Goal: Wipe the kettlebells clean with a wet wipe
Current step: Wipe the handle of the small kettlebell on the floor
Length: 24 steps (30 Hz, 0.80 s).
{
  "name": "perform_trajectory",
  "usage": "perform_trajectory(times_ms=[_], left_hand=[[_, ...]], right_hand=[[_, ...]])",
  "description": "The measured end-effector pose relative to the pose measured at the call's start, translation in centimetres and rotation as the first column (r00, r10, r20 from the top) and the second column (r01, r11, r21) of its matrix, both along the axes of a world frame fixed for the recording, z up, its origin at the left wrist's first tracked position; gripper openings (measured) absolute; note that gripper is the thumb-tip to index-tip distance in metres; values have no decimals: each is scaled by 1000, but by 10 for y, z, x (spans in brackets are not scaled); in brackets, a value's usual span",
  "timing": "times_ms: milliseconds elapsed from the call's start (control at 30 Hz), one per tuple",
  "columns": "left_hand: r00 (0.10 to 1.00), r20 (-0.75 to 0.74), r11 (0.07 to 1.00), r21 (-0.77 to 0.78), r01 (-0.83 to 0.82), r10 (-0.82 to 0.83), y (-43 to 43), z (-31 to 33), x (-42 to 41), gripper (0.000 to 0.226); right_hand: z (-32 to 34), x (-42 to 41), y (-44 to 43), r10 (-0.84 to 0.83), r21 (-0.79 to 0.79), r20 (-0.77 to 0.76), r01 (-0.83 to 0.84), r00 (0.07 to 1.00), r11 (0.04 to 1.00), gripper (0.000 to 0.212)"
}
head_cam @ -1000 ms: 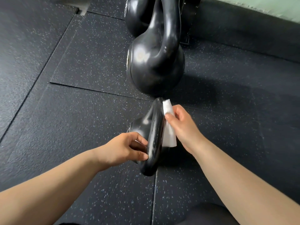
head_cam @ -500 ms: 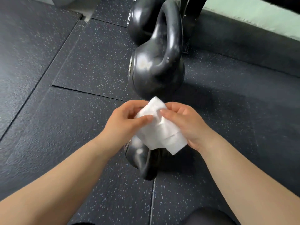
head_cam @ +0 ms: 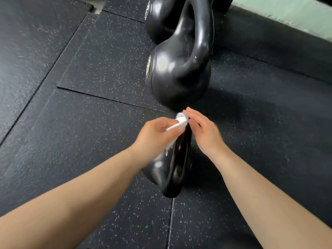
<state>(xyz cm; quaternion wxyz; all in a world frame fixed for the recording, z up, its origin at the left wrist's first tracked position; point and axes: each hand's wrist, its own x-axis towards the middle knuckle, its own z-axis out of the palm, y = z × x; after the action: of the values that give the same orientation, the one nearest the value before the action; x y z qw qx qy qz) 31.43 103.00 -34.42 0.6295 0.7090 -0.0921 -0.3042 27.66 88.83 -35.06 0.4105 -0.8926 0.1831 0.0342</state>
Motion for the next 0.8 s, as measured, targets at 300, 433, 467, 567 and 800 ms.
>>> perform_trajectory(times_ms=[300, 433, 467, 567, 800], left_hand=[[998, -56, 1000, 19, 6, -5, 0, -22, -8, 22], [996, 64, 998, 28, 64, -65, 12, -23, -15, 25], [993, 107, 999, 22, 38, -41, 9, -21, -15, 29], [985, 158, 997, -11, -74, 75, -7, -17, -4, 33], [979, 205, 1000, 12, -12, 9, -12, -19, 7, 36]], right_hand=[[2, 1, 2, -62, 50, 7, 61, 998, 997, 34], [1, 2, 1, -78, 71, 16, 77, 997, 994, 33], [1, 3, 1, -87, 94, 24, 85, 996, 992, 33], [-3, 2, 1, -106, 139, 49, 98, 993, 985, 32], [-4, 1, 1, -109, 156, 45, 100, 993, 983, 32]])
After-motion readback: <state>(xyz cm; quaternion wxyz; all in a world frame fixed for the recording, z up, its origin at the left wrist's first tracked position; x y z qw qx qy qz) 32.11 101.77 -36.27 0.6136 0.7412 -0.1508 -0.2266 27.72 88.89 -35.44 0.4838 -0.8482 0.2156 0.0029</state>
